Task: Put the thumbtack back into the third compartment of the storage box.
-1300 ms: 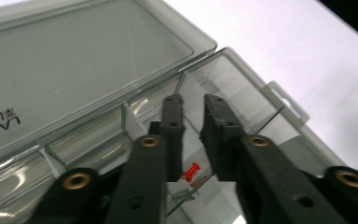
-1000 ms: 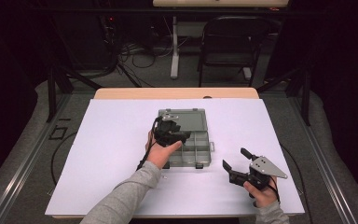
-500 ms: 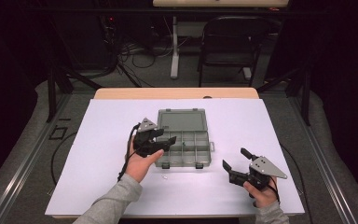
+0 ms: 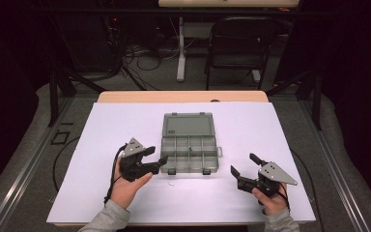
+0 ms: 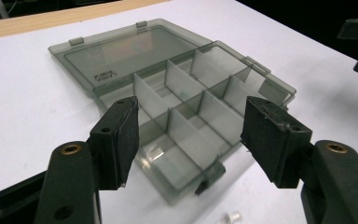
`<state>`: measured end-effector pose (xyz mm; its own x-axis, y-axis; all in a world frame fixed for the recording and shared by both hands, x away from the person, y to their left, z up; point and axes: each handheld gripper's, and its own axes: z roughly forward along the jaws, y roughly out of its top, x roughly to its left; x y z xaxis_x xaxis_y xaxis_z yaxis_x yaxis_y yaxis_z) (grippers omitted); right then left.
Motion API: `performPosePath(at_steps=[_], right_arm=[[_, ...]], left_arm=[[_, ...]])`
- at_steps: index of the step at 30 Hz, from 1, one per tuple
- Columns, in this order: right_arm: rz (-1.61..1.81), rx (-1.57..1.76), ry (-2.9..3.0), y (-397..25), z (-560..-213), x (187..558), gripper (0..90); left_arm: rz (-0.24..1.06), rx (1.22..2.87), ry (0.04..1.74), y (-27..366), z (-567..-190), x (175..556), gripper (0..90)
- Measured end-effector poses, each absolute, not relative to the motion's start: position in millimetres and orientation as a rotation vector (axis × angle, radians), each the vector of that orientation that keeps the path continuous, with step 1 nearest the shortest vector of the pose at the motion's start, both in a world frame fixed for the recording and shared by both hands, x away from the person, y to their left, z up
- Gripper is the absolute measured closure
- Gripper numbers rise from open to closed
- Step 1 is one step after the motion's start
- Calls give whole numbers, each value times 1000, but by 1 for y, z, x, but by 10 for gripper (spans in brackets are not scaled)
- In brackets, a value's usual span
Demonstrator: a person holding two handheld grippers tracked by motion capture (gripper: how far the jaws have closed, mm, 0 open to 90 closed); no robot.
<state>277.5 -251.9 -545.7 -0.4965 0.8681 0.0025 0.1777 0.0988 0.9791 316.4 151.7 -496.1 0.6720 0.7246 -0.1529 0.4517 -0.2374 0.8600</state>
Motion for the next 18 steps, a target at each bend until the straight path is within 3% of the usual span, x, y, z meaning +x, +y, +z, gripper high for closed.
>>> performPosePath(at_steps=[18], right_arm=[[1433, 1027, 1770, -251, -546, 278, 154]], left_arm=[[320, 1881, 954, 174, -522, 295, 405]])
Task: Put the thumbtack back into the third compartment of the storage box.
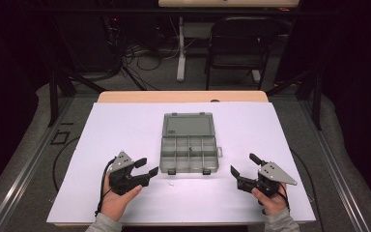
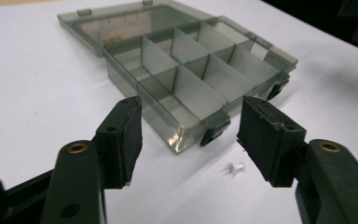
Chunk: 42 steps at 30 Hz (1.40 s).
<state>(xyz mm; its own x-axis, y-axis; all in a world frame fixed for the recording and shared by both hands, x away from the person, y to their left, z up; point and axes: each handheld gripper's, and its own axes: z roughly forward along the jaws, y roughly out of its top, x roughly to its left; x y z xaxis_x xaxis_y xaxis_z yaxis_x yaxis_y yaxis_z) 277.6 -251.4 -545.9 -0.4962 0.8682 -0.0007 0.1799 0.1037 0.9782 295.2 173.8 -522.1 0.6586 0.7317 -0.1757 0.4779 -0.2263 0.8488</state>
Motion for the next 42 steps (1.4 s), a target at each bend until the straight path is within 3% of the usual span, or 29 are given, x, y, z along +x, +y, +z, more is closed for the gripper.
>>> performPosePath(at_steps=[12, 23, 42], right_arm=[[1437, 1023, 1773, -251, -546, 278, 154], [1436, 1020, 1781, -251, -546, 278, 154], [1438, 1020, 1786, -250, -546, 278, 154]], left_arm=[[231, 1985, 922, 158, -543, 295, 547], [152, 2069, 860, 136, -559, 299, 615], [117, 2142, 862, 123, -564, 302, 773]])
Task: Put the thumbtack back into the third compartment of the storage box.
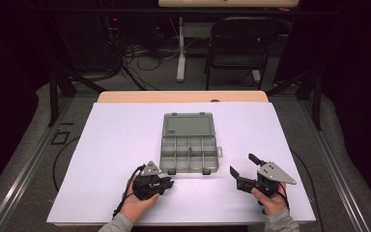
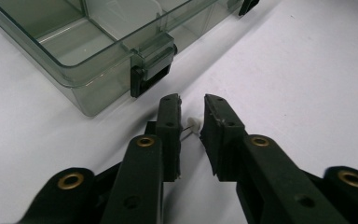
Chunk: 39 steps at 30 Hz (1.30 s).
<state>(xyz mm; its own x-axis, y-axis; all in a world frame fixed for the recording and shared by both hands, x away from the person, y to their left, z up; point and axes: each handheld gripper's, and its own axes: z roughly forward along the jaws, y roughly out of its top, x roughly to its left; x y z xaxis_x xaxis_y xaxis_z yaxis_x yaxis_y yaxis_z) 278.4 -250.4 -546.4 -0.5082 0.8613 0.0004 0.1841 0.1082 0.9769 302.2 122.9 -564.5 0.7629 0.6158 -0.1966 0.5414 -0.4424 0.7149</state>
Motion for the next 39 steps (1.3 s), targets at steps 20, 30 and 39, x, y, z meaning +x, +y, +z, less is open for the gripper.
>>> performPosePath(at_steps=[20, 30, 39], right_arm=[[1430, 1020, 1802, -251, -547, 279, 154], [1433, 1020, 1798, -251, -546, 278, 154], [1427, 1022, 1797, -251, -547, 279, 154]], left_arm=[[150, 2134, 896, 121, -565, 301, 900], [105, 2117, 907, 123, -564, 301, 900], [64, 2027, 928, 134, -556, 302, 900]])
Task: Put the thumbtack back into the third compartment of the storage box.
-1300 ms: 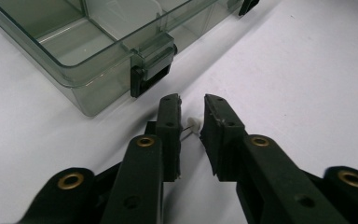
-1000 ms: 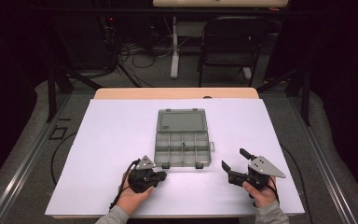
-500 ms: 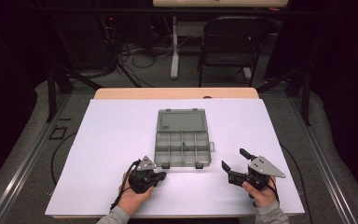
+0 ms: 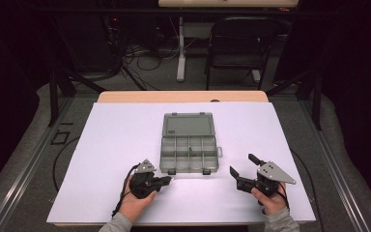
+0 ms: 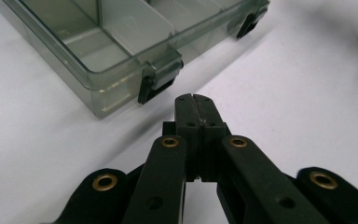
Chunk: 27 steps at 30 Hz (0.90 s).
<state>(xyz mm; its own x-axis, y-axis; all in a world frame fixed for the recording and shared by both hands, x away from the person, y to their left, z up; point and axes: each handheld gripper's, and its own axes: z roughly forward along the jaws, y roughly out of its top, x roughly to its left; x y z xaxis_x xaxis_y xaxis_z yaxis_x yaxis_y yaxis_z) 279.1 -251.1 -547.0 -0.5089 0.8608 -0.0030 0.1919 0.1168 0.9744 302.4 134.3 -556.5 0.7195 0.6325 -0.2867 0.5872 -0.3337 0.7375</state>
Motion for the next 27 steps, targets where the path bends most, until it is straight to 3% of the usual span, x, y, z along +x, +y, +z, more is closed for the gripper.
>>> performPosePath(at_steps=[10, 27], right_arm=[[1428, 1047, 1785, -254, -549, 279, 154], [1424, 1058, 1767, -261, -547, 267, 153]], left_arm=[[102, 1925, 952, 148, -543, 303, 900], [124, 1919, 920, 147, -535, 302, 900]])
